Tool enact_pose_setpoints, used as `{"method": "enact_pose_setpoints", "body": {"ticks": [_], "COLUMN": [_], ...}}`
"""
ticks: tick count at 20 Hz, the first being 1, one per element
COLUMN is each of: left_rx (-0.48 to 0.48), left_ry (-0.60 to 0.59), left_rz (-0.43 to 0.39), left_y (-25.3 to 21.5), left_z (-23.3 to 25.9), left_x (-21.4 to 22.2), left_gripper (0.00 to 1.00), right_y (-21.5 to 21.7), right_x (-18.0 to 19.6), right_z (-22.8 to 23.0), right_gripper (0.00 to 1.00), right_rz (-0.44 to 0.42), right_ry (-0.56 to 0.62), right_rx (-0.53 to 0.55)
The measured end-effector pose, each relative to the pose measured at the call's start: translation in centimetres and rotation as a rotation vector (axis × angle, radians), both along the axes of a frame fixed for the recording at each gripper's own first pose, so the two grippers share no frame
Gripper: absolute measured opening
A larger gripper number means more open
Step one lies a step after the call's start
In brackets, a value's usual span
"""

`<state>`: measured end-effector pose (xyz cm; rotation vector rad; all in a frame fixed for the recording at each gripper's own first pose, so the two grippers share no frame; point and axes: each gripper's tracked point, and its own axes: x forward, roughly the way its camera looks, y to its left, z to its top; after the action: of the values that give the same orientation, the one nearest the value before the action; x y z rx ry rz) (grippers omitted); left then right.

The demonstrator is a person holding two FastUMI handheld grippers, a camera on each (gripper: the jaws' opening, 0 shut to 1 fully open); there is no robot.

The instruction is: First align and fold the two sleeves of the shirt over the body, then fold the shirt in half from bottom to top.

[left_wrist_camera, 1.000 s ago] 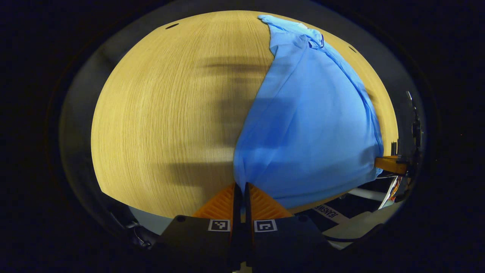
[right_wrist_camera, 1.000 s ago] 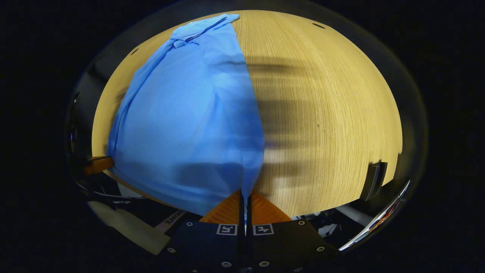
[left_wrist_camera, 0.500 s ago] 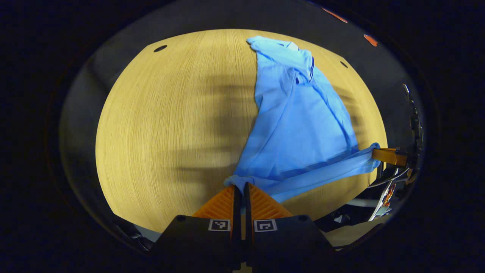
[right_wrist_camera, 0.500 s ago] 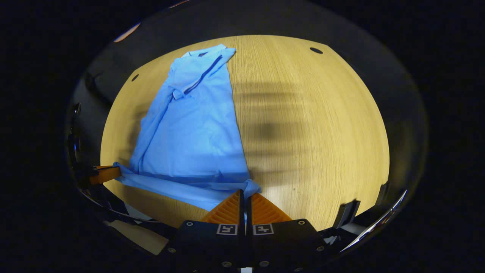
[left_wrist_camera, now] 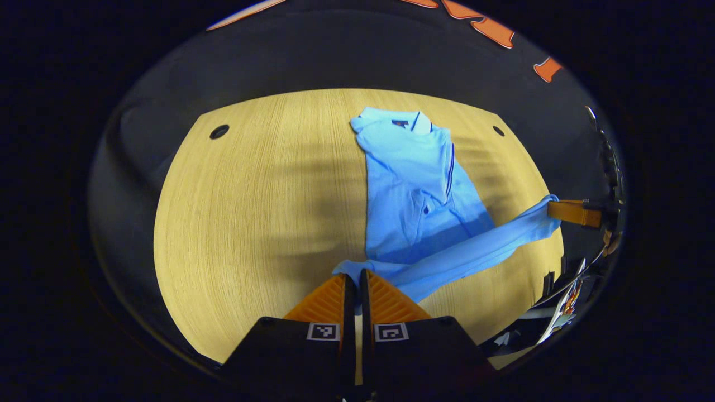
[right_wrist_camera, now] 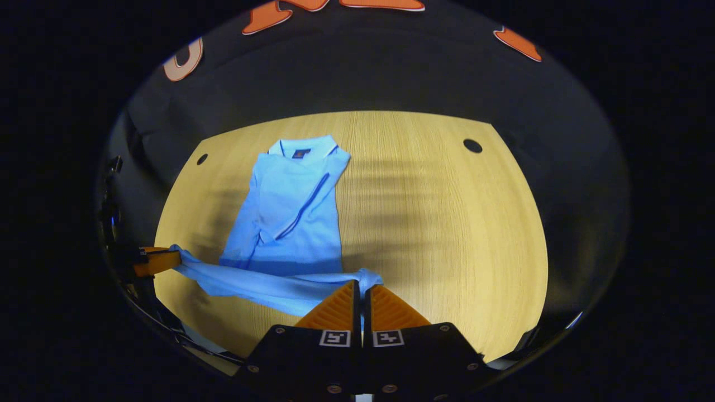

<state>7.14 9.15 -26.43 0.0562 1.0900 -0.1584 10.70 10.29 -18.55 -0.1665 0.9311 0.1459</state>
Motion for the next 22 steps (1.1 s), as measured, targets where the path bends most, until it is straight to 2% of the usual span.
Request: {"method": "enact_pose_setpoints", "body": {"ticks": [4, 9, 16, 19, 22], "left_rx": [0.007, 0.020, 0.105, 0.141, 0.155], "left_ry": [-0.052, -0.092, -0.095, -0.102, -0.106], "left_rz": [-0.009, 0.004, -0.017, -0.012, 0.010], "left_y": [0.4, 0.9, 1.2, 1.4, 1.6], "left_z": [2.5, 3.4, -0.1, -1.7, -3.5], "left_x": [5.1, 12.3, 20.3, 22.4, 23.5], "left_gripper": [0.09, 0.09, 0.09, 0.08, 0.09], "right_y": [1.2, 2.0, 2.5, 2.5, 2.6], "right_x": [4.5, 9.9, 17.6, 20.1, 20.7], "right_z": [2.1, 1.6, -1.4, -3.1, -4.7], "right_gripper": [0.00, 0.00, 0.00, 0.00, 0.01], "right_rz": [0.013, 0.005, -0.030, -0.047, -0.043], "right_ry": [-0.045, -0.047, -0.030, -0.048, -0.043], "right_rx": [0.008, 0.003, -0.003, 0.006, -0.018]}}
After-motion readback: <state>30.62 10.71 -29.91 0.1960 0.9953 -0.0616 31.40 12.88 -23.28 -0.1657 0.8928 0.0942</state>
